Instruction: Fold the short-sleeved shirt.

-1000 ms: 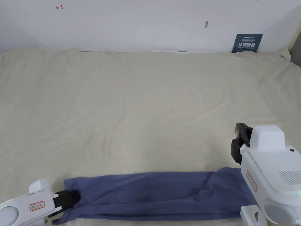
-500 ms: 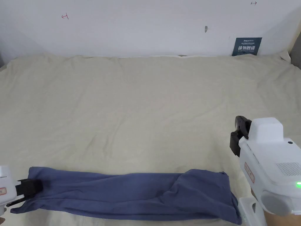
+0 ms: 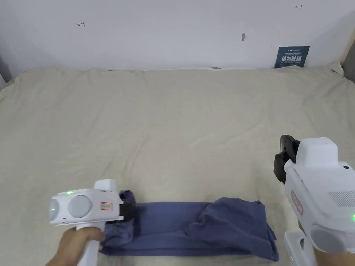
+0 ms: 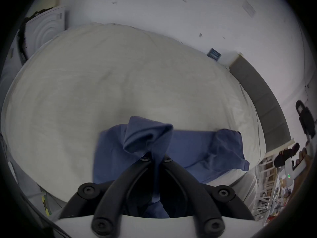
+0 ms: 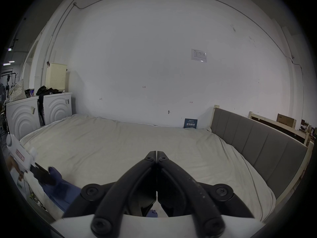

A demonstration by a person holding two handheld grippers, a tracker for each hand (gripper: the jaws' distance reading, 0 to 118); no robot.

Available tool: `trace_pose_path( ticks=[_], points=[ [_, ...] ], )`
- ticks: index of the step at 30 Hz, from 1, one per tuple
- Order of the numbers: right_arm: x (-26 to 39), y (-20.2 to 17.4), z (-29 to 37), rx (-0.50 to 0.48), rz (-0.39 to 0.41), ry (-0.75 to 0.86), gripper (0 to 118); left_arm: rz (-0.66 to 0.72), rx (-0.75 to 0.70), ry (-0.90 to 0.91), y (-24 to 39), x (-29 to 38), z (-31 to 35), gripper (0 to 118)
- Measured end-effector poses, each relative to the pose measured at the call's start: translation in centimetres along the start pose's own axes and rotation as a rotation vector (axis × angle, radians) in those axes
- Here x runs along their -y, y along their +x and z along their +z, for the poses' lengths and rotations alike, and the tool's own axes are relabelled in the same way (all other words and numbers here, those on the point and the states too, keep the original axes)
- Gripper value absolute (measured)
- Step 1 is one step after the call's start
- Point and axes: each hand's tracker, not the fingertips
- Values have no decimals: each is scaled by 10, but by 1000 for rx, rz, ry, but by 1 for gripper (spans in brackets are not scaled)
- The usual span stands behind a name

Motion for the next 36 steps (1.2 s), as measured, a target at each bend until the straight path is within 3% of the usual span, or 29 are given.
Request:
trace_pose_path(
  ticks=[8,9,10,12,13,14,17,21,24,26,29,32,36],
  points=[
    [3,14,6,34,8,2,2,-12,-3,-91,33,-11,-65,8],
    [4,15,6,36,7,-1,2,-9,-11,-92,33,-11,-66,17],
    [5,17,7,37,5,-3,2,2,-9,-89,32,-9,-65,37],
    [5,17,8,40,2,-6,2,9,0,-57,32,-7,-60,105],
    [6,17,8,39,-1,-7,2,17,4,-55,33,-5,-56,118],
    [6,18,8,40,-3,-8,2,24,11,-39,34,-3,-51,118],
    [5,16,8,38,-5,-8,2,25,42,75,35,1,-26,111],
    [4,14,7,27,-12,-6,2,40,-37,240,32,14,12,108],
    [2,13,8,19,-14,-4,2,6,-169,372,32,23,37,89],
    [2,13,7,14,-12,-6,2,2,-220,415,30,29,45,85],
    [1,13,5,12,-15,-5,2,-13,-257,423,24,33,43,3],
    [1,15,5,15,-23,-4,2,-8,-214,383,16,38,31,0],
    [3,18,3,18,-24,-13,2,-137,-255,325,35,39,0,0]
  ],
)
